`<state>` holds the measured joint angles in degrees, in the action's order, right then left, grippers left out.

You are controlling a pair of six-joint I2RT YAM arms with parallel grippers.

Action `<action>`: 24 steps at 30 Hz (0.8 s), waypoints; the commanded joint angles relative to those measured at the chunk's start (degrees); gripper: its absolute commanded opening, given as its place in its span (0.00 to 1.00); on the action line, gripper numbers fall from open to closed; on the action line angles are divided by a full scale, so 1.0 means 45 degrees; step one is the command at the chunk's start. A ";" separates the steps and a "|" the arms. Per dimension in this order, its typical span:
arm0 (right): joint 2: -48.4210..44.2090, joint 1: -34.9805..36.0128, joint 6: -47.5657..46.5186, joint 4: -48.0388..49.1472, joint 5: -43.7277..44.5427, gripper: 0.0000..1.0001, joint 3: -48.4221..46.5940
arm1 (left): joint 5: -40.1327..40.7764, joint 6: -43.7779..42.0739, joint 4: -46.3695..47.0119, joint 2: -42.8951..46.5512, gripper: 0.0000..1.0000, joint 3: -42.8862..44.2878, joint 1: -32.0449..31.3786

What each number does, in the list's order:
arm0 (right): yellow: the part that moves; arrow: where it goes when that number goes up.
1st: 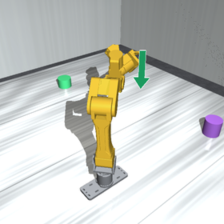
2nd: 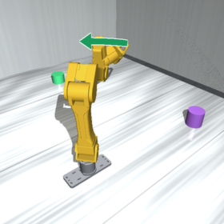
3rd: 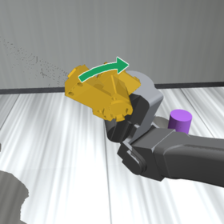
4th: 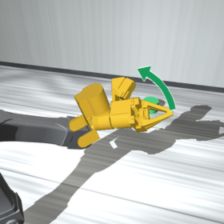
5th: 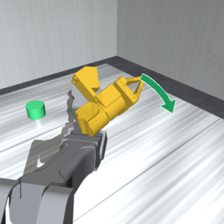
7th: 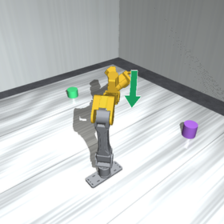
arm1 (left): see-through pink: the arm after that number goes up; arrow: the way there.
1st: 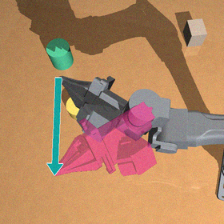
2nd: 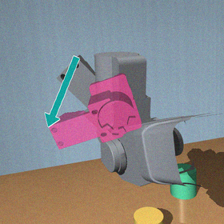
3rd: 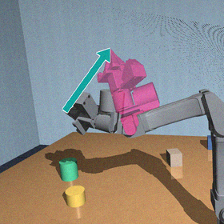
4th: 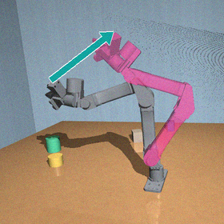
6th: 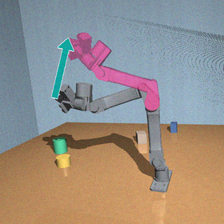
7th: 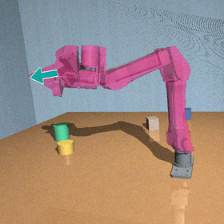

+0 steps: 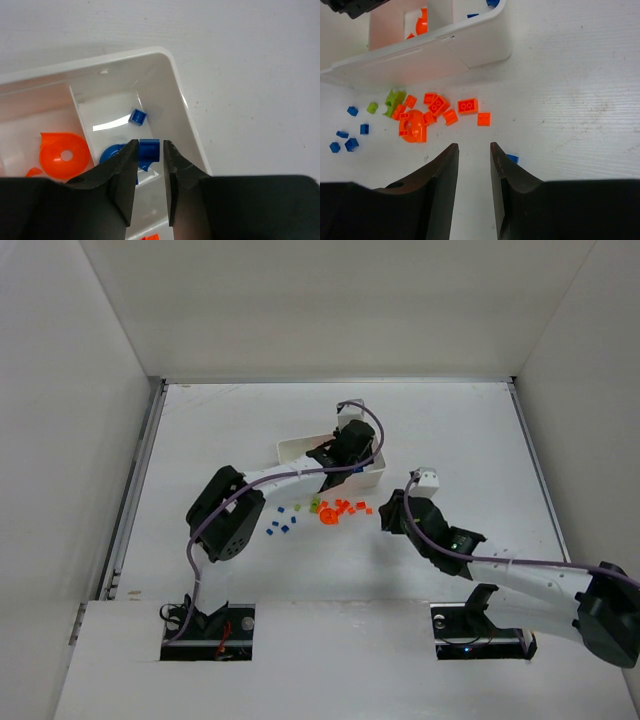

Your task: Sort the legos into containers by color

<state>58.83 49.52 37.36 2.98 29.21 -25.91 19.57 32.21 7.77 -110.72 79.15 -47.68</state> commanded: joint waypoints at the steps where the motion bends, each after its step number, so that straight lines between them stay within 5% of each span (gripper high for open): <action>1: 0.0032 0.0099 -0.0022 0.0138 0.0189 0.38 0.0016 | -0.0189 -0.0048 0.0246 -0.0025 0.28 0.0808 0.0137; 7: 0.0988 0.0314 0.0386 -0.0757 0.0440 0.39 -0.0296 | -0.0092 -0.0301 0.0363 0.1046 0.37 -0.0185 0.0118; 11: 0.1691 0.0295 0.1773 -0.2086 0.0871 0.47 -0.0667 | -0.0014 -0.0418 0.0538 0.2374 0.37 -0.1629 0.0059; 24: 0.3586 0.0373 0.2693 -0.2265 0.0423 0.45 -0.1194 | 0.1469 -0.0360 0.0637 0.7529 0.37 -0.7489 -0.0195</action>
<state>73.60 50.70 48.27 -7.53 30.98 -27.97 23.05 30.85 10.04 -81.65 49.08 -48.40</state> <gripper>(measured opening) 0.455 0.371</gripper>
